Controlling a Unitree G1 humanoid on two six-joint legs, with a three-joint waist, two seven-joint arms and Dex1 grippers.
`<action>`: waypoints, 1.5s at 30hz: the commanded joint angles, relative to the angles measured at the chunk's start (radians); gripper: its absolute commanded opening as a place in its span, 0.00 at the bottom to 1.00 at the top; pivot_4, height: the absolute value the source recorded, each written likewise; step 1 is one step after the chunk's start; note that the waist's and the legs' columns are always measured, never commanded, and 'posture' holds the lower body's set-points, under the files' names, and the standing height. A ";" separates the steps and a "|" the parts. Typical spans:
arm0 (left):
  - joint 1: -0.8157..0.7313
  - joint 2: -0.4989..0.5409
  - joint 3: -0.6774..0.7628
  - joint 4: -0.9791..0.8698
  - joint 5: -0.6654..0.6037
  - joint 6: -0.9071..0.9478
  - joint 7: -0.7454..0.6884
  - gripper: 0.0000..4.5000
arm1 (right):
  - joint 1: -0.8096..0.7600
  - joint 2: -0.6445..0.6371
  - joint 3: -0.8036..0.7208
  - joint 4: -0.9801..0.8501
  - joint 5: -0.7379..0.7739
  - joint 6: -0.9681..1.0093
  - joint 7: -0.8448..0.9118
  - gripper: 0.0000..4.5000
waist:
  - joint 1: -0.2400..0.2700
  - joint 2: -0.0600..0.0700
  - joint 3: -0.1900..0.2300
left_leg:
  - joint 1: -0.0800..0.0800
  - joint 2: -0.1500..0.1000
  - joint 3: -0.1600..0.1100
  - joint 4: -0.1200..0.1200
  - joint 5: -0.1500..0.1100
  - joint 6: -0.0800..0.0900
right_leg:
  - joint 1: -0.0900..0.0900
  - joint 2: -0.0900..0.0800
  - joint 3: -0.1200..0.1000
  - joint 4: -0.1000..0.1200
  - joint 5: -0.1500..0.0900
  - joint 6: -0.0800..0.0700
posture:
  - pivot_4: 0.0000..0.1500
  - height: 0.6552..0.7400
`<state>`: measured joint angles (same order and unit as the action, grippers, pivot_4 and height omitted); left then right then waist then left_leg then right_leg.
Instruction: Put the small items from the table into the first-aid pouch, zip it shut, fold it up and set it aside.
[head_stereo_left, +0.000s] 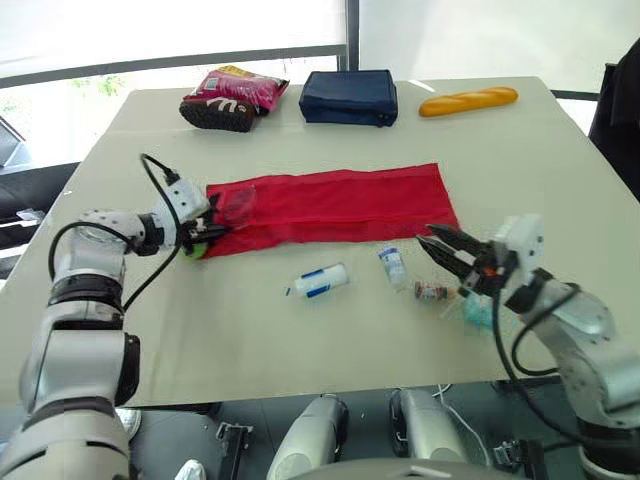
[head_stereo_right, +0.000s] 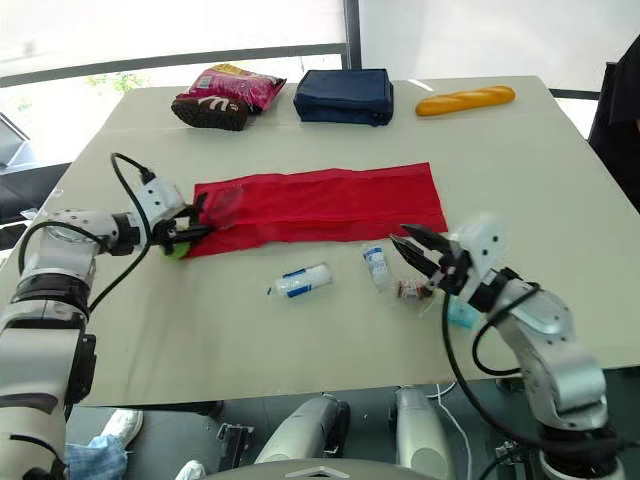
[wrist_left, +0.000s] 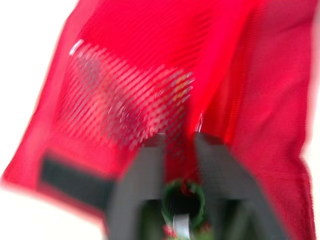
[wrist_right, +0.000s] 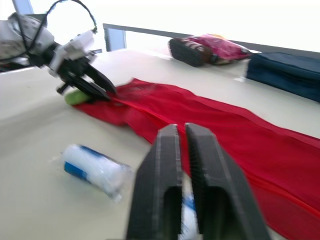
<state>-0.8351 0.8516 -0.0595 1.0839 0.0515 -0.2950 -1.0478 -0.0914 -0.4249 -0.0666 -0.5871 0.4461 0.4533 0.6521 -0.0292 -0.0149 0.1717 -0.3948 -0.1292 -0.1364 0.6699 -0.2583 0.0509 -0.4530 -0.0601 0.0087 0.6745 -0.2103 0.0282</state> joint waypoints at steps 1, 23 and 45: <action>-0.065 0.024 0.024 0.084 0.011 -0.045 0.027 0.66 | 0.092 -0.081 -0.141 -0.138 0.106 0.019 0.042 0.45 | 0.006 -0.001 -0.001 | 0.000 0.000 0.000 0.000 0.000 0.000 | 0.000 0.000 0.000 0.000 0.000 0.000 | 1.00 0.87; -0.258 -0.344 -0.113 0.060 0.075 -0.036 -0.116 0.80 | 0.144 -0.205 -0.220 -0.254 0.261 0.085 -0.054 1.00 | 0.017 -0.005 0.000 | -0.002 0.000 -0.003 0.003 0.000 0.001 | 0.006 -0.001 -0.004 -0.008 0.001 0.002 | 1.00 0.87; -0.238 -0.354 -0.097 0.050 0.030 -0.140 -0.399 0.01 | 0.208 -0.218 -0.219 -0.302 0.260 0.072 -0.095 1.00 | 0.020 -0.006 0.000 | -0.003 0.000 -0.003 0.004 0.000 0.001 | 0.006 -0.001 -0.005 -0.009 0.002 0.003 | 1.00 0.87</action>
<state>-1.0855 0.5003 -0.1641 1.1860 0.1120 -0.4036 -1.3885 0.1115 -0.6329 -0.2695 -0.8510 0.6924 0.5405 0.5600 -0.0093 -0.0206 0.1721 -0.3977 -0.1292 -0.1391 0.6738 -0.2587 0.0523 -0.4470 -0.0609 0.0037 0.6658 -0.2082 0.0314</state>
